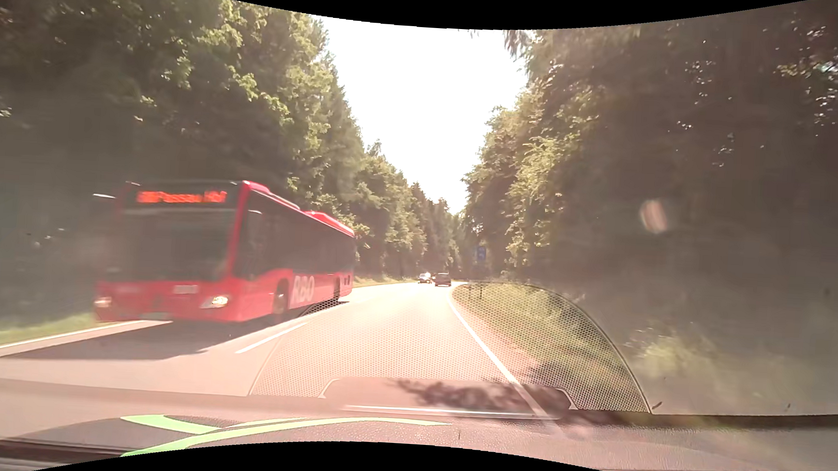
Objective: Follow the waypoints while adhering to traffic rules and regulations
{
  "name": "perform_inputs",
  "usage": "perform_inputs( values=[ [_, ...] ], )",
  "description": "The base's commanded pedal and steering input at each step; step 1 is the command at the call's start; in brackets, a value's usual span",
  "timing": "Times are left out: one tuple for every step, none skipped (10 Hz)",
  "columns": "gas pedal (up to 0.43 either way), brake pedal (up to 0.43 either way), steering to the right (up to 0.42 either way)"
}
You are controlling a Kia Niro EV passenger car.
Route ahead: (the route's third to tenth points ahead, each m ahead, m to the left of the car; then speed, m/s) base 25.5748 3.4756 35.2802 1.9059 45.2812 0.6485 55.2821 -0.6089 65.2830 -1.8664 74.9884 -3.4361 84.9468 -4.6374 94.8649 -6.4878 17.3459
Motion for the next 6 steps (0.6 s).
perform_inputs(
  values=[
    [0.098,0.0,0.005],
    [0.098,0.0,0.006],
    [0.098,0.0,0.008],
    [0.098,0.0,0.009],
    [0.098,0.0,0.009],
    [0.098,0.0,0.01]
  ],
)
